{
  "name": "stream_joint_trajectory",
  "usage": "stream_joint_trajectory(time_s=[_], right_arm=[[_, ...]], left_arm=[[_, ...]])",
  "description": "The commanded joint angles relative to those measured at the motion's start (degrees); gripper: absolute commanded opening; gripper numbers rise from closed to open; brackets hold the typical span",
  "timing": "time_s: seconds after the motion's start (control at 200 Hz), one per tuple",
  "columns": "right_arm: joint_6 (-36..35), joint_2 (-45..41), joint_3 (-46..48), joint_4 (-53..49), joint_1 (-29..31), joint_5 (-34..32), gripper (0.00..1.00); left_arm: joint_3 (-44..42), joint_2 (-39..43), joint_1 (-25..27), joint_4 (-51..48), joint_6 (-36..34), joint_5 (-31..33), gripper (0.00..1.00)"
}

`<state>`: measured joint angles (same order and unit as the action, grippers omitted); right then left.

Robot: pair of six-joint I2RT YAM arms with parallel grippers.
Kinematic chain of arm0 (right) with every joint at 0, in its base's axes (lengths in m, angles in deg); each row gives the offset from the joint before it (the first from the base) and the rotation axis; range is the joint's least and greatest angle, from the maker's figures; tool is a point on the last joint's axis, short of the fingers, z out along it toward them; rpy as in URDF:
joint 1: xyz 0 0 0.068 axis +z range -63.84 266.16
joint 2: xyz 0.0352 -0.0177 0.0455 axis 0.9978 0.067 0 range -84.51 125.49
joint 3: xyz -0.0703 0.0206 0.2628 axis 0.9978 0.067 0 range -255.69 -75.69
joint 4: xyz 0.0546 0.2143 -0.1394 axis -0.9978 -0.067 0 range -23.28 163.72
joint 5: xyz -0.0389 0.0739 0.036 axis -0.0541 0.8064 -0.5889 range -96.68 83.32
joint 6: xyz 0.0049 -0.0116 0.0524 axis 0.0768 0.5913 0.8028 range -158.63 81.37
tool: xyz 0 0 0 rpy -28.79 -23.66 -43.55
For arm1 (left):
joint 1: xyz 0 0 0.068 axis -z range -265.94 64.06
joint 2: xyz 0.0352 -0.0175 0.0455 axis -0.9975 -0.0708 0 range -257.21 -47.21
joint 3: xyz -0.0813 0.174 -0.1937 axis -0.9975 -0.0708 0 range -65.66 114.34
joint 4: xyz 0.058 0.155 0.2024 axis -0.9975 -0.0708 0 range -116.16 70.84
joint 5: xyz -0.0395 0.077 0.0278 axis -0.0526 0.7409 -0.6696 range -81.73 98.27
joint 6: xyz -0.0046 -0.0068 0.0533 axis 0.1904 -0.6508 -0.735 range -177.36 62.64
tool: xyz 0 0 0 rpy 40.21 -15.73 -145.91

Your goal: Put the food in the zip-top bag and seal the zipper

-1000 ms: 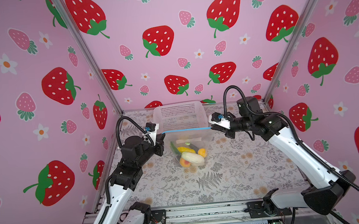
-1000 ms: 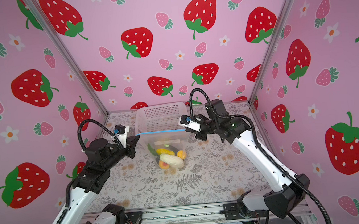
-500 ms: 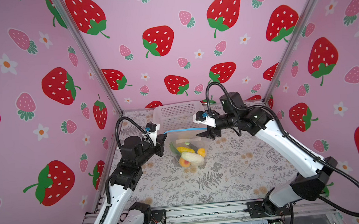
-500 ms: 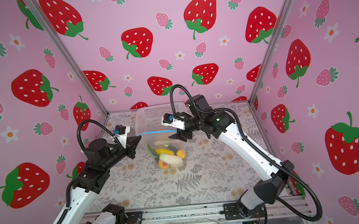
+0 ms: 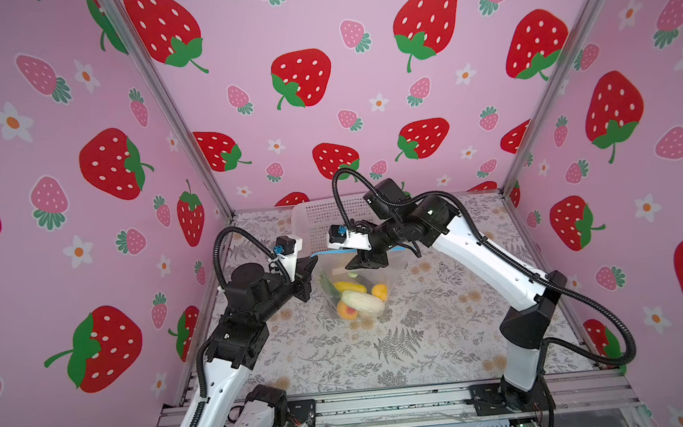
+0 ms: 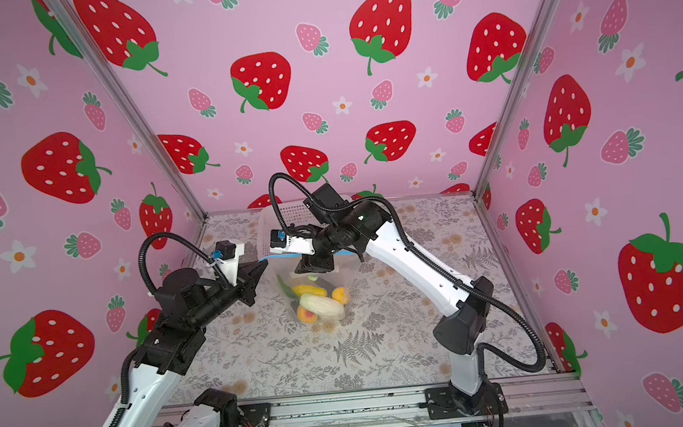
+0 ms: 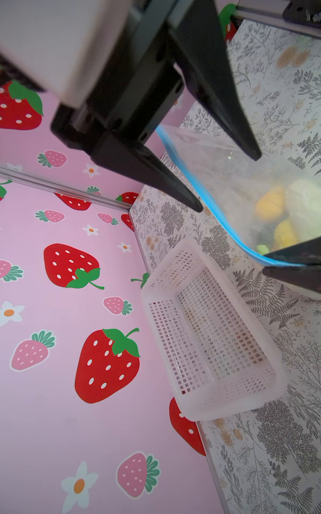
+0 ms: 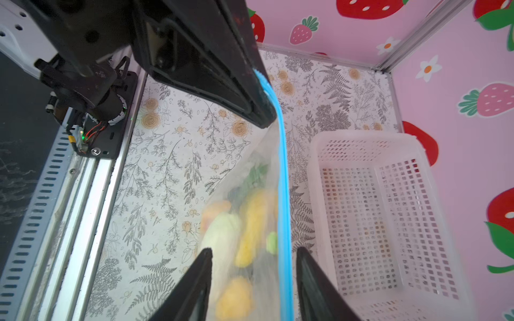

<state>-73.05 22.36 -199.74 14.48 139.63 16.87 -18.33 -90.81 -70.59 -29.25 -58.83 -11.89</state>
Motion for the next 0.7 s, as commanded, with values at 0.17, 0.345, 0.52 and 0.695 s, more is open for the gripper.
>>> stream_joint_trajectory(time_s=[0.17, 0.345, 0.52, 0.695], right_arm=[[1.27, -2.42, -0.79, -3.04, 0.71, -2.48, 0.22], [1.86, -2.64, 0.21, -2.73, 0.70, -3.51, 0.11], [6.16, -3.68, -0.01, -1.24, 2.20, -5.07, 0.03], [22.72, -5.34, -1.65, -0.62, 5.34, -11.96, 0.00]], left_arm=[[-1.13, 1.84, -0.26, 2.78, -0.38, -0.02, 0.00], [-0.68, 1.84, -0.24, 2.60, -0.11, -0.26, 0.00], [-0.26, 1.93, -0.24, 2.85, 1.65, 1.83, 0.03], [-0.81, 7.48, -0.26, 3.54, 9.21, 10.54, 0.99]])
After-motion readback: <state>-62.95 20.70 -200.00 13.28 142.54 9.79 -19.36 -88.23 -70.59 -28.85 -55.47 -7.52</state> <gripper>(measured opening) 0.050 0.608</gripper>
